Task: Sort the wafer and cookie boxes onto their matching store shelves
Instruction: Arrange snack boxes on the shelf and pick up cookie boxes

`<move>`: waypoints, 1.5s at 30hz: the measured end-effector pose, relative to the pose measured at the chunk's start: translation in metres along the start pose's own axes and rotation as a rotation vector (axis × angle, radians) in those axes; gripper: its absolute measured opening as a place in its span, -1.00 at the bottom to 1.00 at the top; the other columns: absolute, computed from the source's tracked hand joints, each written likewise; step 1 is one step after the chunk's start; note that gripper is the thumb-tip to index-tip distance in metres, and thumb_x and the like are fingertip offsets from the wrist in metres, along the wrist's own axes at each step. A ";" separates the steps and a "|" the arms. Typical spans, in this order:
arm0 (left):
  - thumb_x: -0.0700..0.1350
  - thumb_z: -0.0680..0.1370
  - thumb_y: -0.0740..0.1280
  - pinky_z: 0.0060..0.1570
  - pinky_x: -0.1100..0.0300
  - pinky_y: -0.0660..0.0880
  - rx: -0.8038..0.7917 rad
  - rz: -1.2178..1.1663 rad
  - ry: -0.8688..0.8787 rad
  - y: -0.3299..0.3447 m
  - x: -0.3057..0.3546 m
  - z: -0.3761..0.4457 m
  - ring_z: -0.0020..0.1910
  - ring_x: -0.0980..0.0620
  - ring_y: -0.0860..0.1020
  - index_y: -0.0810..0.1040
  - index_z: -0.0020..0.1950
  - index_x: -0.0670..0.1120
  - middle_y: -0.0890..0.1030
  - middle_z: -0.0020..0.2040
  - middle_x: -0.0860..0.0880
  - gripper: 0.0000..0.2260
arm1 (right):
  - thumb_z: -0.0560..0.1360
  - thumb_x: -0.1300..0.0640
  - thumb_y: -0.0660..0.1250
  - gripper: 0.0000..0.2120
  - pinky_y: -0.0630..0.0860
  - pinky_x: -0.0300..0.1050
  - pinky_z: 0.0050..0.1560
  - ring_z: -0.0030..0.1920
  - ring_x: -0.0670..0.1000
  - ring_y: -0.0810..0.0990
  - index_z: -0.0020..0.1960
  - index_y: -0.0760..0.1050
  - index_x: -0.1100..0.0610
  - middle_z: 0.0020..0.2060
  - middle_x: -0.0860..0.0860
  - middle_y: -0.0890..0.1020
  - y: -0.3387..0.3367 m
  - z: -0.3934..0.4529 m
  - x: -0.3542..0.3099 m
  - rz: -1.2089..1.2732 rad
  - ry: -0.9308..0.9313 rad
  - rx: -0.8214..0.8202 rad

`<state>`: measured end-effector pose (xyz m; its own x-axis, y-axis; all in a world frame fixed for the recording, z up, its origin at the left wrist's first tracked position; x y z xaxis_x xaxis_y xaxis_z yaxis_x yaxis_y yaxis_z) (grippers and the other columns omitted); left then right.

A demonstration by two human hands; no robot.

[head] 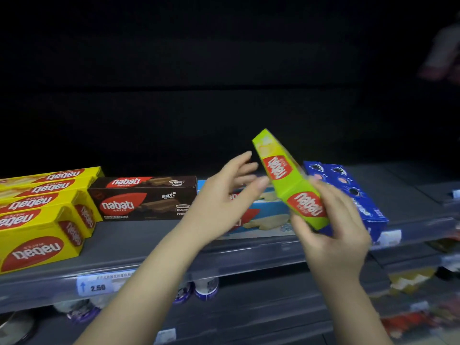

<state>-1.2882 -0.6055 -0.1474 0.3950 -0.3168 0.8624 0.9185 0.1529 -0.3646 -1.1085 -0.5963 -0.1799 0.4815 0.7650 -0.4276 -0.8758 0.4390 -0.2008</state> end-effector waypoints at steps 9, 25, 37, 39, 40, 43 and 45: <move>-0.11 0.48 0.40 -0.10 0.38 0.53 0.159 -0.421 -0.197 0.036 -0.007 0.009 0.01 0.29 0.61 0.39 0.23 0.10 0.57 0.13 0.17 -0.63 | 0.44 0.13 0.47 -0.52 0.46 0.04 0.29 0.33 0.02 0.48 0.31 0.49 0.22 0.27 0.03 0.53 0.017 0.000 0.004 0.168 -0.029 -0.250; -0.05 0.42 0.34 -0.23 0.24 0.55 0.246 -0.332 -0.225 0.035 -0.022 0.036 -0.07 0.10 0.67 0.50 0.24 0.07 0.66 0.06 -0.02 -0.62 | 0.27 -0.38 0.32 -0.28 -0.11 0.25 0.48 0.41 0.14 0.37 0.22 0.55 0.12 0.28 0.07 0.54 -0.022 -0.006 0.113 -0.557 0.328 -0.157; -0.04 0.37 0.32 -0.27 0.25 0.54 0.245 -0.342 -0.208 0.038 -0.021 0.043 -0.11 0.10 0.66 0.51 0.21 0.09 0.65 0.04 -0.04 -0.60 | 0.25 -0.02 0.58 -0.52 0.45 -0.03 -0.07 0.23 0.16 0.41 0.12 0.60 0.05 0.27 0.04 0.43 -0.029 -0.020 0.134 -0.364 0.447 -0.038; -0.05 0.37 0.31 -0.26 0.24 0.54 0.236 -0.319 -0.203 0.039 -0.019 0.045 -0.10 0.10 0.67 0.52 0.19 0.09 0.65 0.02 -0.01 -0.62 | 0.24 0.00 0.60 -0.54 0.35 -0.10 -0.07 0.21 0.15 0.42 0.10 0.62 0.07 0.24 0.03 0.47 -0.035 -0.019 0.138 -0.342 0.452 0.002; -0.05 0.37 0.31 -0.25 0.23 0.55 0.227 -0.305 -0.196 0.040 -0.018 0.046 -0.10 0.10 0.67 0.53 0.17 0.10 0.66 0.00 0.01 -0.64 | 0.24 0.02 0.61 -0.54 0.33 -0.11 -0.07 0.21 0.15 0.43 0.10 0.63 0.07 0.23 0.03 0.48 -0.038 -0.017 0.140 -0.332 0.463 0.021; -0.06 0.36 0.30 -0.22 0.20 0.55 0.197 -0.232 -0.154 0.043 -0.010 0.053 -0.06 0.07 0.66 0.56 0.16 0.08 0.66 0.00 0.02 -0.64 | 0.25 -0.03 0.56 -0.56 0.34 -0.10 -0.07 0.20 0.15 0.43 0.10 0.63 0.06 0.22 0.02 0.49 -0.045 -0.011 0.145 -0.326 0.453 0.059; -0.07 0.36 0.31 -0.22 0.17 0.56 0.183 -0.182 -0.124 0.048 -0.003 0.059 -0.06 0.06 0.66 0.57 0.16 0.09 0.66 0.00 0.03 -0.63 | 0.26 -0.05 0.54 -0.55 0.34 -0.12 -0.07 0.21 0.16 0.42 0.11 0.63 0.08 0.23 0.03 0.49 -0.051 -0.009 0.153 -0.336 0.451 0.067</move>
<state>-1.2464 -0.5420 -0.1467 0.2081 -0.2397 0.9483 0.9515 0.2741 -0.1395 -0.9902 -0.5058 -0.2435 0.6580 0.3079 -0.6872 -0.6660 0.6639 -0.3402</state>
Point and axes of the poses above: each hand's wrist, its own z-axis towards the middle knuckle, its own y-axis out of the palm, x = y × z, the point moved 5 cm from there along z, towards the middle knuckle
